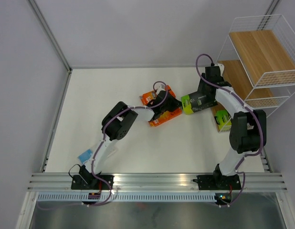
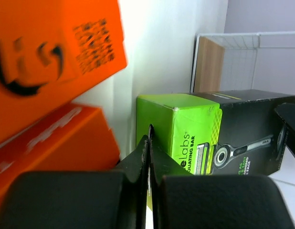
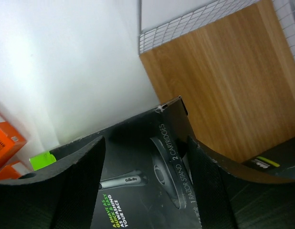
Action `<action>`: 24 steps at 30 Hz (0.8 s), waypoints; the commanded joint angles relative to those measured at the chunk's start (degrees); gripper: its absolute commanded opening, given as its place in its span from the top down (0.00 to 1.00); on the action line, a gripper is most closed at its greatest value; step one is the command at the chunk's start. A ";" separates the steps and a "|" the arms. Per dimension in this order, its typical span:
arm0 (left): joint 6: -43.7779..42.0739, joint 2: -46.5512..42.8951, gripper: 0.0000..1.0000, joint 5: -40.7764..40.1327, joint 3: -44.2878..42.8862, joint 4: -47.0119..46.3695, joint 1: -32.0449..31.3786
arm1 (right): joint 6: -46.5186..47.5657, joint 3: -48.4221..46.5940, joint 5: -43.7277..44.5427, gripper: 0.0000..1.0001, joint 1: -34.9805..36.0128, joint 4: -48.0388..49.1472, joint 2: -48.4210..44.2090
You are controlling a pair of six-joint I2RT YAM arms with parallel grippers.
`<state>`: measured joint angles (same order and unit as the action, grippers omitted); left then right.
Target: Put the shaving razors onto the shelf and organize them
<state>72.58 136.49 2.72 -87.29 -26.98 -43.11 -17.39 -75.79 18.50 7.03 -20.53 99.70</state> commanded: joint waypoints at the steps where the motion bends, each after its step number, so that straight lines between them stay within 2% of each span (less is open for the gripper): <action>1: 0.99 1.05 0.98 1.33 -10.34 -7.13 -4.70 | 0.77 -4.53 -6.12 0.25 2.03 0.41 1.20; 5: 0.90 3.96 0.98 0.44 -13.70 -5.80 -4.88 | 2.44 -6.21 -9.61 0.22 2.03 -1.09 0.76; 7: 1.43 3.44 0.98 -1.48 -12.39 -5.10 -4.96 | 3.15 -6.47 -11.98 0.14 2.03 -1.17 0.15; 10: 0.90 2.65 0.98 -2.45 -10.72 -4.84 -4.88 | 4.11 -6.83 -12.26 0.10 2.03 -1.26 0.23; 13: 1.16 2.03 0.98 -4.28 -9.22 -4.75 -4.88 | 3.85 -7.18 -9.89 0.04 2.11 -1.53 0.93; 18: 1.08 2.03 0.98 -5.96 -9.49 -3.52 -4.88 | 3.68 -9.71 -8.84 0.03 2.38 -2.49 2.34; 24: 0.55 0.62 0.98 -8.43 -7.81 -3.34 -4.70 | 7.10 -15.87 1.17 0.03 5.45 -7.50 6.11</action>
<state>72.20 140.92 -6.52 -94.91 -24.49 -44.97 -11.79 -85.45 19.31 7.51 -30.35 105.45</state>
